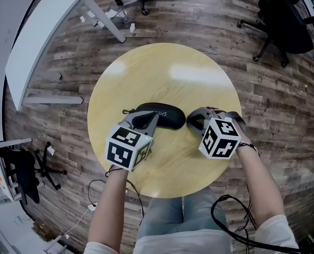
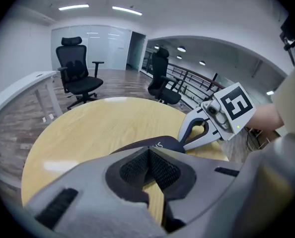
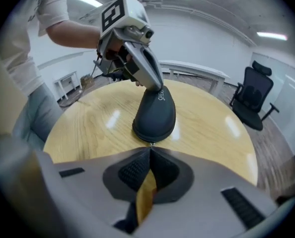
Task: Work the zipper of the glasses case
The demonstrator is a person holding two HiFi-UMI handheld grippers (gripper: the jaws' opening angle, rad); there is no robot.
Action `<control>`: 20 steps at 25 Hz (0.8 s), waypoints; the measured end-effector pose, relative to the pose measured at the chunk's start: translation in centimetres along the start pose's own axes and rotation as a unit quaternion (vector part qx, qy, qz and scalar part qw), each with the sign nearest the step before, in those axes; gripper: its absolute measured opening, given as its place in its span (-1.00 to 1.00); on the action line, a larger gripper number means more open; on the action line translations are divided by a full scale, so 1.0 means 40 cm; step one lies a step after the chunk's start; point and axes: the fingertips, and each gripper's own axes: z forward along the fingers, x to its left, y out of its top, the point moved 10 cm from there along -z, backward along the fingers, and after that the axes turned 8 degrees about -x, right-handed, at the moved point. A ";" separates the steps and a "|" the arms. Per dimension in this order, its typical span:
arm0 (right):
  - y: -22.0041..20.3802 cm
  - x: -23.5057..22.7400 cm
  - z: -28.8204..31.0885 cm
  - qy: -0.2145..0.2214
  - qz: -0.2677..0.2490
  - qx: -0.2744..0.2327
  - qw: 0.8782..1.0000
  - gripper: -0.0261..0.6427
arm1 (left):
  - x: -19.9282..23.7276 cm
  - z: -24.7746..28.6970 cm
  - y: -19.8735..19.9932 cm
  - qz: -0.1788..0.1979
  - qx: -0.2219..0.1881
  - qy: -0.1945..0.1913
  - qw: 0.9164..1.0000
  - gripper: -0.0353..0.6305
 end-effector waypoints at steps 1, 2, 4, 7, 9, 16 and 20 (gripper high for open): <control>0.000 0.014 -0.002 -0.003 0.022 0.002 1.000 -0.92 | -0.003 0.001 -0.005 -0.001 -0.003 0.002 1.000 -0.88; 0.004 0.031 0.000 -0.010 0.040 0.006 0.999 -0.92 | -0.008 0.002 -0.007 0.007 -0.004 0.006 1.000 -0.88; 0.022 0.067 0.015 -0.029 0.066 0.012 0.997 -0.92 | -0.011 0.005 -0.005 0.016 -0.003 0.009 1.000 -0.88; 0.044 0.104 0.037 -0.066 0.120 0.002 0.991 -0.92 | 0.000 0.000 -0.009 -0.004 -0.008 0.004 1.000 -0.88; 0.045 0.111 0.040 -0.079 0.160 -0.009 0.984 -0.92 | 0.000 -0.003 -0.011 -0.006 -0.011 0.004 1.000 -0.88; 0.035 0.120 0.044 -0.112 0.193 -0.013 0.975 -0.91 | 0.001 0.001 -0.013 0.005 -0.008 0.002 1.000 -0.88; -0.027 0.164 -0.031 -0.195 0.228 -0.042 0.953 -0.79 | 0.002 -0.001 -0.014 0.017 -0.006 0.000 1.000 -0.88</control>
